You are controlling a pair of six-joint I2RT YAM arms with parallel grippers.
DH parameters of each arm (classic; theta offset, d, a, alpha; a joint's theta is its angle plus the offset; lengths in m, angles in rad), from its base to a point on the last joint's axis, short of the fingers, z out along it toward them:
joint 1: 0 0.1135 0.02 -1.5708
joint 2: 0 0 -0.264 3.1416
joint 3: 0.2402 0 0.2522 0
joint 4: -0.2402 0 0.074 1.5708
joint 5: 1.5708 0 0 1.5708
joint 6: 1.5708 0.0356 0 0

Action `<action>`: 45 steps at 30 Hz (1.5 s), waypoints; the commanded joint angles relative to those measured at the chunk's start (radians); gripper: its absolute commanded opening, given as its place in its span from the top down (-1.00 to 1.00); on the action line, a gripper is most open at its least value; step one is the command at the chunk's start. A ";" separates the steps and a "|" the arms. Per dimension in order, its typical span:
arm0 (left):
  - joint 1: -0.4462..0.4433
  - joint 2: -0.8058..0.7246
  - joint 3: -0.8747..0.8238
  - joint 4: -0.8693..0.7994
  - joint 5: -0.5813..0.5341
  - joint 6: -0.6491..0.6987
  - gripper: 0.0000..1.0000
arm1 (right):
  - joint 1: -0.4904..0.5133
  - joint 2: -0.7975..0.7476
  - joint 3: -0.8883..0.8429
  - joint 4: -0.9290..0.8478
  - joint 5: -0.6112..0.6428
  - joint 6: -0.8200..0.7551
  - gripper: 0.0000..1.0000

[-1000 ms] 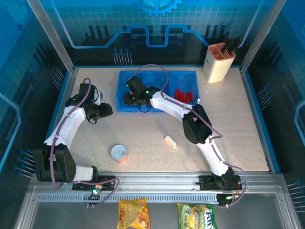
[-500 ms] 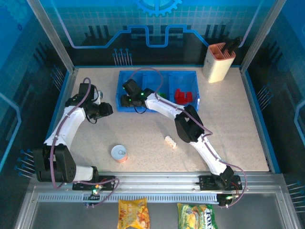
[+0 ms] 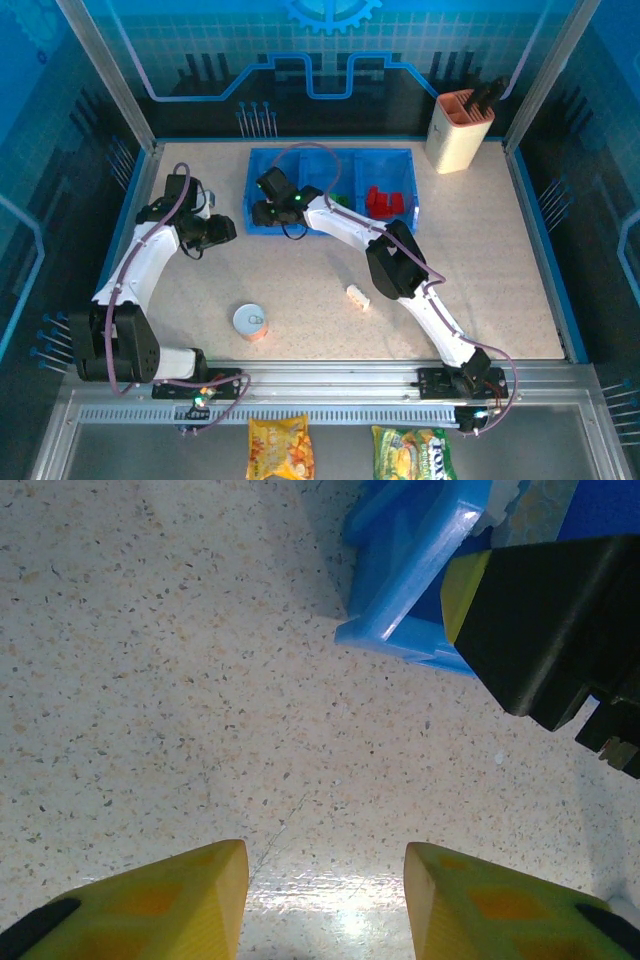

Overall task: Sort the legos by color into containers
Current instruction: Place the lego in the container, then pick up the lego from the bottom-center of the table.

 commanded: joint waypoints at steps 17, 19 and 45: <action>0.028 -0.023 -0.015 0.003 0.035 0.031 0.08 | 0.033 -0.222 -0.001 -0.322 0.007 -0.204 0.02; 0.030 -0.023 -0.015 0.004 0.035 0.032 0.08 | 0.032 -0.242 -0.009 -0.375 0.007 -0.229 0.02; 0.049 -0.016 -0.014 0.006 0.046 0.032 0.08 | -0.003 -0.511 -0.610 -0.581 0.061 -0.362 -0.08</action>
